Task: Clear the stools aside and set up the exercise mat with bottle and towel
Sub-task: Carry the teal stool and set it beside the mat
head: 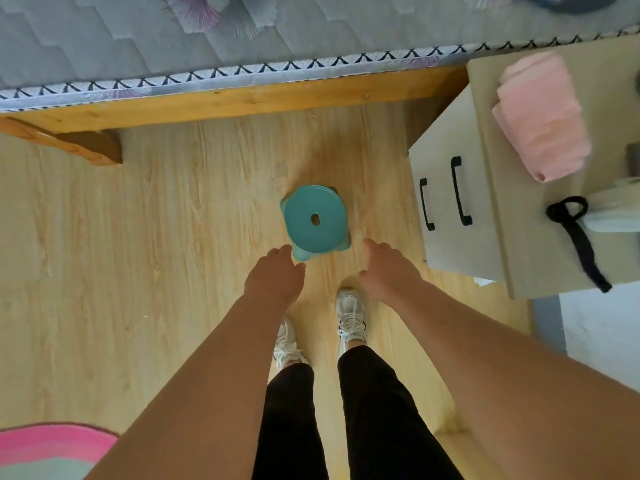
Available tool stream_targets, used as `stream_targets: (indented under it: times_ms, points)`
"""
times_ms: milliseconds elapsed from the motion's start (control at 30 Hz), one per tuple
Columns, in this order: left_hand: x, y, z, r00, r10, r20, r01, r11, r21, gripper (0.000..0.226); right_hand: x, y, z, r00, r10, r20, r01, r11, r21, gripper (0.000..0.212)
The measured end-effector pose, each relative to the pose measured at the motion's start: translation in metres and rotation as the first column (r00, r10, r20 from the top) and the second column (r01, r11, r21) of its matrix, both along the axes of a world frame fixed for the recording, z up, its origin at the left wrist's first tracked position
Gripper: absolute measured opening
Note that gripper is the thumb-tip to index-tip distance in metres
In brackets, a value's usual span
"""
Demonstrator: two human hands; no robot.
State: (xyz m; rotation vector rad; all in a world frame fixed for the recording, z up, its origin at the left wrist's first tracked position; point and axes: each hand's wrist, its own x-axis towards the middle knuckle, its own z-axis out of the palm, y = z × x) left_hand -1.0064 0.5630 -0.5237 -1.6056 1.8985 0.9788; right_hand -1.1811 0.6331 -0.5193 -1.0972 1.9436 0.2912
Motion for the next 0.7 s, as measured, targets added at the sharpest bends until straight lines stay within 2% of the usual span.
stream_targets:
  times_ms: [100, 300, 500, 600, 700]
  points:
    - [-0.017, -0.009, -0.056, 0.999, 0.05, -0.003, -0.05, 0.999, 0.017, 0.049, -0.014, -0.018, -0.054, 1.0, -0.011, -0.002, 0.011, 1.0, 0.008, 0.065]
    - [-0.041, -0.048, -0.17, 0.983, 0.18, -0.027, -0.18, 0.984, 0.0, 0.046, -0.024, -0.06, -0.171, 0.999, -0.05, -0.007, 0.049, 0.996, -0.075, 0.052]
    - [-0.036, -0.076, -0.263, 0.928, 0.372, -0.005, -0.372, 0.928, -0.008, 0.05, -0.03, -0.098, -0.264, 0.972, -0.215, 0.099, 0.221, 0.974, -0.052, 0.054]
    - [-0.031, -0.084, -0.301, 0.864, 0.503, -0.019, -0.5, 0.862, 0.085, 0.064, -0.035, -0.11, -0.304, 0.924, -0.34, 0.176, 0.35, 0.937, -0.027, 0.065]
    - [-0.026, -0.086, -0.33, 0.764, 0.643, -0.042, -0.627, 0.757, 0.185, 0.073, -0.043, -0.115, -0.334, 0.858, -0.462, 0.226, 0.467, 0.884, 0.034, 0.088]
